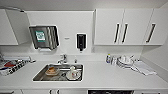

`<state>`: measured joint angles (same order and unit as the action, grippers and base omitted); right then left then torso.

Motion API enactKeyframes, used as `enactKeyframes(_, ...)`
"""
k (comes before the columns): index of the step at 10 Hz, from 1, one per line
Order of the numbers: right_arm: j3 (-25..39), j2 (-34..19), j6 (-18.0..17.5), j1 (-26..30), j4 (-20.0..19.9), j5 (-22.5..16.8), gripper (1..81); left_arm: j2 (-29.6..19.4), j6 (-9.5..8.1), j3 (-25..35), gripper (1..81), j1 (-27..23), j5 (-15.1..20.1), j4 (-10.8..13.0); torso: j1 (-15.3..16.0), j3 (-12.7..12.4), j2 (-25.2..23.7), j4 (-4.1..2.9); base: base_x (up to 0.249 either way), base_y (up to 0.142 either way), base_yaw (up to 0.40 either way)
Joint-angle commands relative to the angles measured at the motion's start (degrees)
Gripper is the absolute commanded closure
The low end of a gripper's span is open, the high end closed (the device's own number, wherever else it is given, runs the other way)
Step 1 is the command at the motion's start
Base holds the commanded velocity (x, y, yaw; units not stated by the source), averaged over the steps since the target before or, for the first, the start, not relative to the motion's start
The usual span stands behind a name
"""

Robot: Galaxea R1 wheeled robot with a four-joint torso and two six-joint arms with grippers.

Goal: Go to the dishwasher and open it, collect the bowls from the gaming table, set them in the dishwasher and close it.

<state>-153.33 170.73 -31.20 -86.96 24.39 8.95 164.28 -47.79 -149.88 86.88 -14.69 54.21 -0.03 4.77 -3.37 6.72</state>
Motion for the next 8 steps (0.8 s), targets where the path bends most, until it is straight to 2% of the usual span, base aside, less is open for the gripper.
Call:
enactKeyframes(1,0.2,-0.6,-0.3,2.8,-0.1,-2.1,81.1,-5.1,-0.64,6.8,81.1,-2.6,0.4,-0.2,0.0,5.3,0.0,0.00,0.000,0.000,0.000)
enactKeyframes(2,0.2,-0.6,-0.3,2.9,-0.1,-2.1,81.1,-7.2,-0.90,9.8,81.1,-2.9,0.4,-0.2,0.0,7.0,0.0,0.00,0.000,0.000,0.000)
enactKeyframes(3,0.2,-0.6,-0.3,2.9,0.0,-2.1,81.1,-9.2,-0.99,13.0,81.1,-3.2,0.2,-0.2,0.0,3.5,0.0,0.00,0.000,0.000,0.000)
enactKeyframes(4,0.2,-0.6,-0.3,2.9,0.0,-2.1,81.1,-12.0,-1.26,17.3,81.1,-3.7,0.0,-0.2,0.0,5.3,0.0,0.00,0.000,0.000,0.000)
enactKeyframes(5,0.3,-0.6,-0.3,3.0,0.0,-2.1,81.1,-16.8,-2.13,24.5,81.1,-4.4,-0.2,-0.2,0.1,6.1,0.0,0.00,0.000,0.000,0.000)
enactKeyframes(8,0.3,-0.6,-0.3,3.1,0.0,-2.1,81.1,-29.3,-2.22,42.3,81.1,-7.5,0.4,-0.6,0.1,6.5,0.0,0.00,0.000,0.000,0.000)
